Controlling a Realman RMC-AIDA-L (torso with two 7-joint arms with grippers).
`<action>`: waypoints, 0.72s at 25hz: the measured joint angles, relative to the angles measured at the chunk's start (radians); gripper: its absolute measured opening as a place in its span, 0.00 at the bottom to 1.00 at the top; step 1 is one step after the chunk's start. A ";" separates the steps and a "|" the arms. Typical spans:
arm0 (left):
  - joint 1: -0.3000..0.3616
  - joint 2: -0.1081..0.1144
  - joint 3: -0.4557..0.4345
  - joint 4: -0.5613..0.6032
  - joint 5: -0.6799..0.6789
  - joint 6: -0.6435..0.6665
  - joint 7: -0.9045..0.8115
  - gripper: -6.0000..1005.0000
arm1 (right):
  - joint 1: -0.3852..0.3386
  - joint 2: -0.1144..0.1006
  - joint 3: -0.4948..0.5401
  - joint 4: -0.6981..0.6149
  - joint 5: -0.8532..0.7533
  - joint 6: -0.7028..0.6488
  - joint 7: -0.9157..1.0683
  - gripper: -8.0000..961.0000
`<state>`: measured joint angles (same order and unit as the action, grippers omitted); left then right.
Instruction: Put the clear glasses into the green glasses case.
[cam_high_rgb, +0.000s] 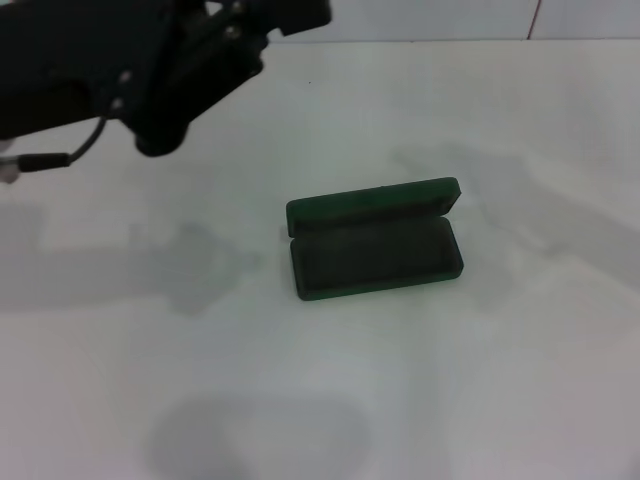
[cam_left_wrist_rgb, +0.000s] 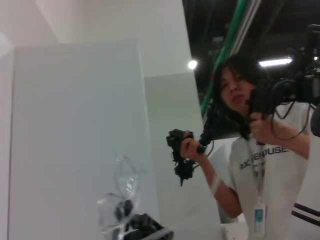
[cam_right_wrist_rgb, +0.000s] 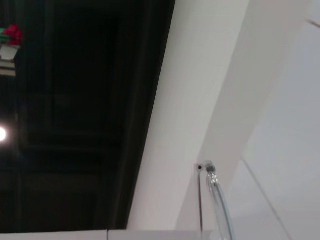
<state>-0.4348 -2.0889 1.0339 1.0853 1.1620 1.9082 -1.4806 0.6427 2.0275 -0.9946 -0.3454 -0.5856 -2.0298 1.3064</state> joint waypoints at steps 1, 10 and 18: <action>-0.009 0.000 0.001 -0.014 0.000 0.000 0.010 0.05 | 0.009 0.000 0.001 0.009 0.003 0.003 -0.006 0.07; -0.102 -0.004 0.026 -0.131 -0.012 -0.006 0.111 0.05 | 0.117 0.001 -0.010 0.153 0.020 0.085 -0.151 0.07; -0.154 -0.004 0.033 -0.187 -0.015 -0.034 0.136 0.05 | 0.193 0.000 -0.154 0.186 0.024 0.178 -0.217 0.07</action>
<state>-0.5885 -2.0925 1.0665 0.8987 1.1468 1.8742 -1.3448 0.8360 2.0278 -1.1489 -0.1597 -0.5614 -1.8520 1.0890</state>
